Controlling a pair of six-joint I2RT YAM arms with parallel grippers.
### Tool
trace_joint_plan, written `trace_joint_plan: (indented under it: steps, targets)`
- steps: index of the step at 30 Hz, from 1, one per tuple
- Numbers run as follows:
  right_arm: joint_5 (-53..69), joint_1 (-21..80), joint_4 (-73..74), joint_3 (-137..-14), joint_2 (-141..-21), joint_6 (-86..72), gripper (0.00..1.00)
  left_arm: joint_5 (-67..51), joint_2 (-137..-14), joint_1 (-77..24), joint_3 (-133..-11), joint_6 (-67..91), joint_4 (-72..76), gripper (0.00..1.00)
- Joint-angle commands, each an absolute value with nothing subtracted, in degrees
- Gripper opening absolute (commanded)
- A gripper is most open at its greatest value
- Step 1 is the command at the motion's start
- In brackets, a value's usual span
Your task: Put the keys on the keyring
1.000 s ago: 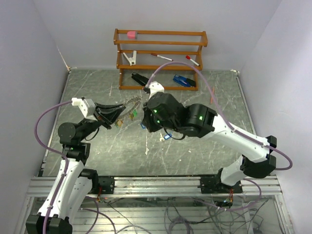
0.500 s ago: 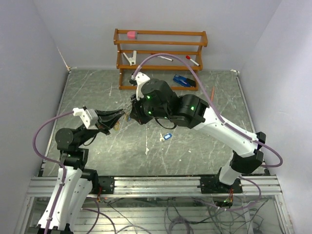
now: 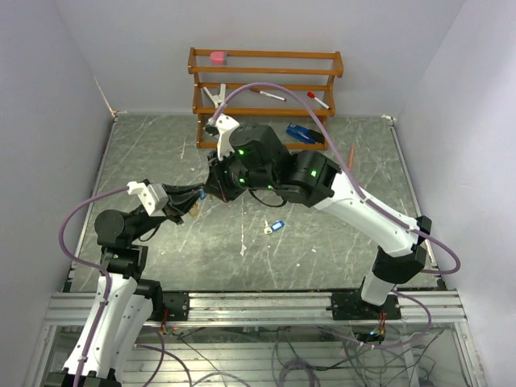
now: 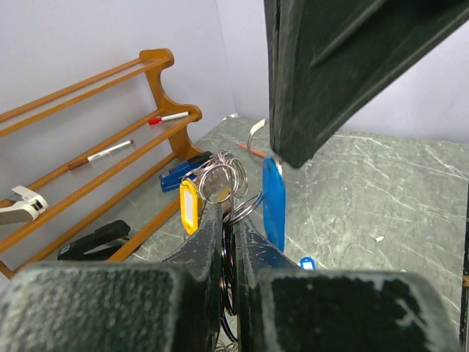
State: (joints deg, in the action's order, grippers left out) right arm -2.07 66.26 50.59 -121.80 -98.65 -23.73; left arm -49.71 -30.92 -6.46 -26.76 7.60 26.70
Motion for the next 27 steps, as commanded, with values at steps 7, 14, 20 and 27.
trace_joint_plan:
  steps: [7,14,20,27]
  targets:
    - [-1.0,64.4,52.5,-120.3,-97.2,-26.1,0.00,-48.5,-30.2,-6.2,-28.1,3.8,28.4,0.07]
    - [-0.1,64.4,53.0,-118.9,-97.7,-26.7,0.00,-49.6,-30.2,-6.2,-28.6,4.7,29.6,0.07]
    - [0.2,64.3,53.0,-120.1,-99.0,-26.1,0.00,-50.4,-29.6,-6.2,-28.8,4.1,28.2,0.07]
    - [0.3,63.7,53.3,-120.3,-99.4,-26.5,0.00,-51.0,-29.2,-6.2,-29.0,5.8,29.4,0.07]
